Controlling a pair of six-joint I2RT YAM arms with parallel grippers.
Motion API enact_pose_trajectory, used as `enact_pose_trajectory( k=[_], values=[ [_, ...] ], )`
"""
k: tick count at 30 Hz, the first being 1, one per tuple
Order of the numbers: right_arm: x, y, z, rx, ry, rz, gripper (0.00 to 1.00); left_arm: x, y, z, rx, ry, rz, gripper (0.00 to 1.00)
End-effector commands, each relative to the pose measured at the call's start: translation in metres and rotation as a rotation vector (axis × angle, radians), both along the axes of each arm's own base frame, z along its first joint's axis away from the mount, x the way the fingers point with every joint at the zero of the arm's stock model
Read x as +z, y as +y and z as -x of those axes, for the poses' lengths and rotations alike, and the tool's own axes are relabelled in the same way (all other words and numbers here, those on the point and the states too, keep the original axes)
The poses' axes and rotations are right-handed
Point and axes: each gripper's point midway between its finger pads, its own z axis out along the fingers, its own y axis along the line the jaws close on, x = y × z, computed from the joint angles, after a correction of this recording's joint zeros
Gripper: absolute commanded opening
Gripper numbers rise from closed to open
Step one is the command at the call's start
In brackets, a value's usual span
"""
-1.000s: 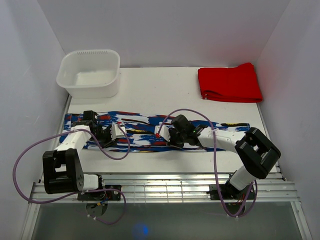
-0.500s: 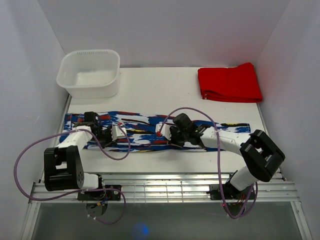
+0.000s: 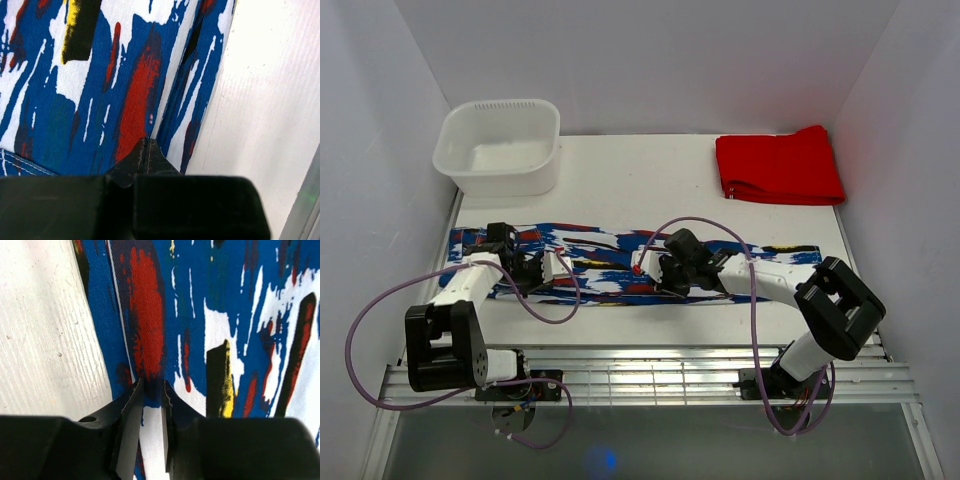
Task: Fold and stack the trousers
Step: Fold the trousers
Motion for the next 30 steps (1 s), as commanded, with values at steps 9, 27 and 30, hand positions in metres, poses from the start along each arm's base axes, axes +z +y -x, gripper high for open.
enact_pose_trajectory(
  k=[9, 27, 30],
  values=[
    [0.003, 0.008, -0.001, 0.017, 0.029, 0.0, 0.22, 0.032, -0.014, -0.004, -0.018, -0.014, 0.082, 0.0],
    [0.007, 0.017, 0.0, 0.045, 0.035, -0.02, 0.43, 0.055, -0.021, -0.008, 0.009, 0.046, 0.163, 0.0],
    [0.008, 0.017, 0.005, 0.058, 0.047, -0.029, 0.49, 0.06, -0.02, -0.014, 0.025, 0.044, 0.18, 0.0]
  ],
)
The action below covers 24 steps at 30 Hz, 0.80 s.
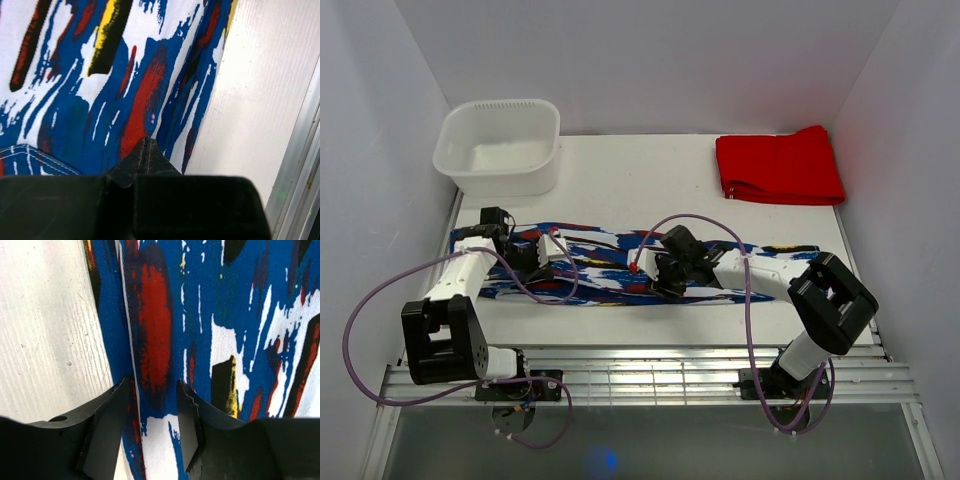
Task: Fold and stack the trousers
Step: Fold the trousers
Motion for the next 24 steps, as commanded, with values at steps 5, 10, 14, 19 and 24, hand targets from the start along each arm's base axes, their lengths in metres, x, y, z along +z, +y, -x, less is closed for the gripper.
enact_pose_trajectory(
  k=[5, 10, 14, 19, 24],
  values=[
    [0.007, 0.006, 0.004, 0.033, -0.007, -0.024, 0.5, 0.018, -0.001, -0.019, 0.047, -0.016, 0.095, 0.0],
    [0.001, 0.002, -0.006, 0.01, -0.047, 0.005, 0.35, 0.021, 0.003, -0.025, 0.068, -0.008, 0.117, 0.0],
    [0.002, 0.002, -0.008, 0.006, -0.061, 0.012, 0.21, 0.024, 0.004, -0.027, 0.065, -0.013, 0.121, 0.0],
    [0.017, 0.002, -0.012, 0.0, -0.097, -0.008, 0.08, 0.025, 0.006, -0.019, 0.048, -0.024, 0.102, 0.0],
    [0.045, -0.001, -0.007, 0.02, -0.131, -0.045, 0.08, 0.035, 0.008, -0.002, 0.009, -0.046, 0.071, 0.0]
  ],
)
